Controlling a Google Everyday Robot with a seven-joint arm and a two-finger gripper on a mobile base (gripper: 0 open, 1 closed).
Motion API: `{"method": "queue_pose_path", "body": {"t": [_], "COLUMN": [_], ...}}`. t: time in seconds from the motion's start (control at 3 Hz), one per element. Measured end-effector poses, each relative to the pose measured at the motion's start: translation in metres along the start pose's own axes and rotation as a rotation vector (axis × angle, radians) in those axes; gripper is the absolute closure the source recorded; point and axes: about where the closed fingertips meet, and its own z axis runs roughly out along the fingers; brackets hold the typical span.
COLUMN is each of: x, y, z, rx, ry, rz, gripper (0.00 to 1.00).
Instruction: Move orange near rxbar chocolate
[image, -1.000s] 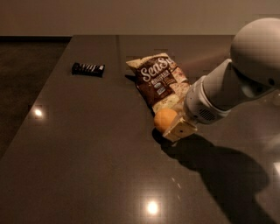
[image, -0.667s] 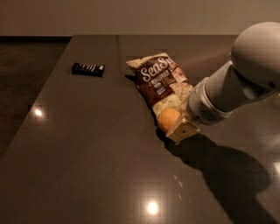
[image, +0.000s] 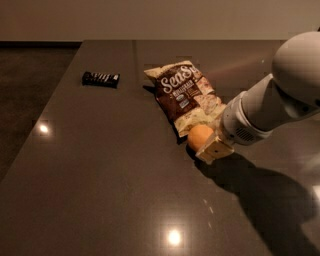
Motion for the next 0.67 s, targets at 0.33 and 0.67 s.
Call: {"method": "queue_pose_path", "body": {"t": [0.33, 0.67], "x": [-0.0002, -0.0002], "y": [0.0003, 0.0004], "z": [-0.001, -0.0011], "rx": [0.003, 0.003], "ry": [0.0, 0.0], "rz": [0.0, 0.0], "gripper": [0.0, 0.0]}}
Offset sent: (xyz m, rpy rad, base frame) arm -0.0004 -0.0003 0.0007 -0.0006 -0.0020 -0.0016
